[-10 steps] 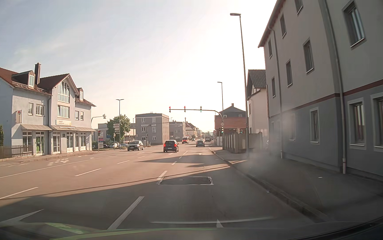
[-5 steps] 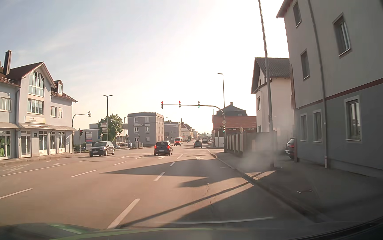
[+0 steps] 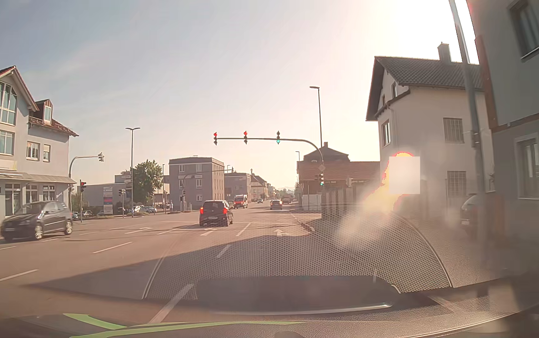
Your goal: Follow the waypoints while adhering to traffic rules and regulations
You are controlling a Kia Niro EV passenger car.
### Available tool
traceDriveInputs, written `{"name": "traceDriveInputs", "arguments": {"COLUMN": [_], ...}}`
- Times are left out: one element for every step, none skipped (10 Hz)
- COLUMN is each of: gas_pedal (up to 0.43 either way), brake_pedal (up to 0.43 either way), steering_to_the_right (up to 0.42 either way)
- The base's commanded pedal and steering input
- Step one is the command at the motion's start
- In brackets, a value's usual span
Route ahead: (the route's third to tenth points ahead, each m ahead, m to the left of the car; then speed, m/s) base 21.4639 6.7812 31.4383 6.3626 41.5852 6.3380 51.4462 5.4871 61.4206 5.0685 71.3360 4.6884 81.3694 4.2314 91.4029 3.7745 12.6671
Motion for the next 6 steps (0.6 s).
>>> {"name": "traceDriveInputs", "arguments": {"gas_pedal": [0.059,0.047,0.047,0.047,0.028,0.028], "brake_pedal": [0.0,0.0,0.0,0.0,0.0,0.0], "steering_to_the_right": [0.005,0.005,0.005,0.005,0.005,0.005]}}
